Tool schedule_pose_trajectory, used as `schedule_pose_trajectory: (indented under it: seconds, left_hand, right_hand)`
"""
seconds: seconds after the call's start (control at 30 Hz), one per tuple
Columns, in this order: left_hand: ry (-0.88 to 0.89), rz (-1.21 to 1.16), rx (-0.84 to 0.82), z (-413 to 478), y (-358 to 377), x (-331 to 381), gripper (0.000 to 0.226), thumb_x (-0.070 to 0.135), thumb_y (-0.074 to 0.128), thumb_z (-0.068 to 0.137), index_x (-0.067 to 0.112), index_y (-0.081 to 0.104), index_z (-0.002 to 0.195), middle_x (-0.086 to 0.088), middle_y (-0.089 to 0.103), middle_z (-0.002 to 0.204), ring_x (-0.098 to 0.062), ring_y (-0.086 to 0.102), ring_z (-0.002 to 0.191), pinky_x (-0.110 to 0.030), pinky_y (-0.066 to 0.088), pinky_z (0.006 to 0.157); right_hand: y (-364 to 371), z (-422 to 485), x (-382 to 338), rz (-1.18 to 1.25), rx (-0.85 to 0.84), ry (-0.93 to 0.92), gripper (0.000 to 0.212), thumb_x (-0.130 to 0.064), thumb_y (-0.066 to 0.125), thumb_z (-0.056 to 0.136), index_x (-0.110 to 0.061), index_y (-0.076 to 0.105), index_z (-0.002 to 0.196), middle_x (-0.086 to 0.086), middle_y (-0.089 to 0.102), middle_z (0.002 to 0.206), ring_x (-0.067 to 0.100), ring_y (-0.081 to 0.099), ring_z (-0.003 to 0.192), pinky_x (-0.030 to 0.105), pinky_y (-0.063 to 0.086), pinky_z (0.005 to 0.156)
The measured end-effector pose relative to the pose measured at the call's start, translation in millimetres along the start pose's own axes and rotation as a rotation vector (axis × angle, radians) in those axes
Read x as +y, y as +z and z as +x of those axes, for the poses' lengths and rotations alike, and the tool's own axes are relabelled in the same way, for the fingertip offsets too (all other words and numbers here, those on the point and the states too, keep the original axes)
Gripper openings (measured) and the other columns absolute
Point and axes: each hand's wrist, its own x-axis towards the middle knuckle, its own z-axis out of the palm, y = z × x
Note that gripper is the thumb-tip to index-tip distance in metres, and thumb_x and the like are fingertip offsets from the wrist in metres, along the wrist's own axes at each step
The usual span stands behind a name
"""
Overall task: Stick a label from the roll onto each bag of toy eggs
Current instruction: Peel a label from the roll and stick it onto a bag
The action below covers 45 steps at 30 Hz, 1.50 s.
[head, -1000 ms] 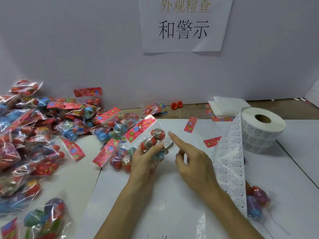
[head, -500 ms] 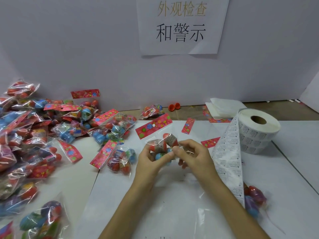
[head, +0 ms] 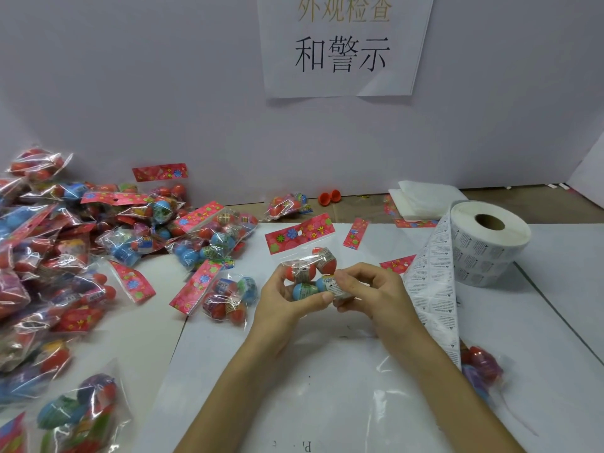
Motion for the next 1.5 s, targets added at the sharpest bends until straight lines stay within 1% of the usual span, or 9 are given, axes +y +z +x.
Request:
schedule_pose_trajectory:
  seconds: [0.2,0.37,0.47,0.53,0.7,0.97,1.23,1.4,1.5]
  left_hand:
    - [-0.039,-0.067,-0.064,-2,-1,2,0.066,0.004,0.086,0.066,0.008,0.058,0.127,-0.017,0.075,0.115,-0.034,0.074,0.106,-0.038,0.060,0.088]
    - [-0.054,-0.094,-0.031,-3,2,1,0.065,0.009,0.086,0.066,0.009,0.059,0.125,-0.017,0.076,0.112,-0.032,0.073,0.104,-0.034,0.059,0.083]
    - [-0.053,-0.105,-0.005,-3,0,3,0.065,0.010,0.086,0.067,0.007,0.060,0.126,-0.017,0.075,0.114,-0.036,0.072,0.107,-0.035,0.059,0.085]
    - [-0.068,-0.112,-0.033,-3,-1,5,0.066,0.010,0.085,0.069,0.005,0.058,0.129,-0.019,0.073,0.118,-0.039,0.069,0.113,-0.038,0.059,0.089]
    - [-0.053,-0.087,-0.024,-7,3,8,0.059,0.023,0.087,0.073,0.009,0.062,0.125,-0.014,0.075,0.116,-0.033,0.073,0.106,-0.030,0.060,0.081]
    - [-0.067,-0.175,0.028,-5,5,3,0.044,0.019,0.083,0.071,0.010,0.065,0.111,-0.021,0.074,0.112,-0.033,0.074,0.099,-0.033,0.060,0.079]
    - [-0.042,-0.149,0.066,-3,4,2,0.053,0.013,0.088,0.067,0.011,0.065,0.114,-0.014,0.076,0.106,-0.027,0.074,0.094,-0.029,0.059,0.071]
    - [0.078,0.039,0.125,-5,5,0,0.041,0.012,0.084,0.077,0.011,0.064,0.114,-0.011,0.075,0.101,-0.033,0.074,0.096,-0.036,0.063,0.075]
    - [0.074,0.057,0.113,-4,4,-1,0.038,0.007,0.080,0.083,0.012,0.064,0.118,-0.013,0.075,0.107,-0.034,0.073,0.100,-0.044,0.063,0.082]
  right_hand:
    - [-1,1,0,0.024,0.016,0.025,0.030,-0.036,0.071,0.081,-0.007,0.077,0.077,0.013,0.073,0.075,0.021,0.069,0.063,0.027,0.056,0.056]
    - [2,1,5,-0.109,0.071,-0.066,0.038,-0.043,0.070,0.086,-0.006,0.074,0.082,0.011,0.072,0.074,0.022,0.068,0.058,0.030,0.057,0.053]
    - [2,1,7,-0.226,0.036,-0.098,0.010,-0.030,0.077,0.089,-0.021,0.076,0.083,0.005,0.071,0.078,0.015,0.061,0.057,0.032,0.054,0.052]
    - [1,1,8,-0.262,0.031,-0.123,0.011,-0.019,0.078,0.089,-0.025,0.075,0.079,0.001,0.072,0.080,0.011,0.058,0.055,0.030,0.051,0.050]
    - [-1,1,6,-0.198,-0.014,-0.140,0.009,-0.010,0.076,0.089,-0.005,0.072,0.083,-0.004,0.064,0.066,0.014,0.055,0.051,0.031,0.051,0.050]
    - [-2,1,6,-0.191,-0.037,-0.134,0.007,-0.011,0.074,0.090,-0.007,0.075,0.085,0.001,0.065,0.066,0.019,0.055,0.050,0.032,0.052,0.052]
    - [2,1,8,-0.205,-0.023,-0.105,0.015,-0.012,0.064,0.098,-0.014,0.075,0.088,-0.001,0.064,0.066,0.014,0.056,0.052,0.031,0.055,0.054]
    - [9,-4,13,-0.361,0.064,-0.126,0.017,-0.040,0.079,0.084,-0.026,0.069,0.082,-0.007,0.061,0.065,0.011,0.056,0.060,0.039,0.055,0.055]
    - [7,-1,11,-0.294,0.036,-0.107,0.015,-0.024,0.080,0.086,-0.022,0.068,0.076,-0.004,0.063,0.066,0.012,0.057,0.056,0.031,0.051,0.051]
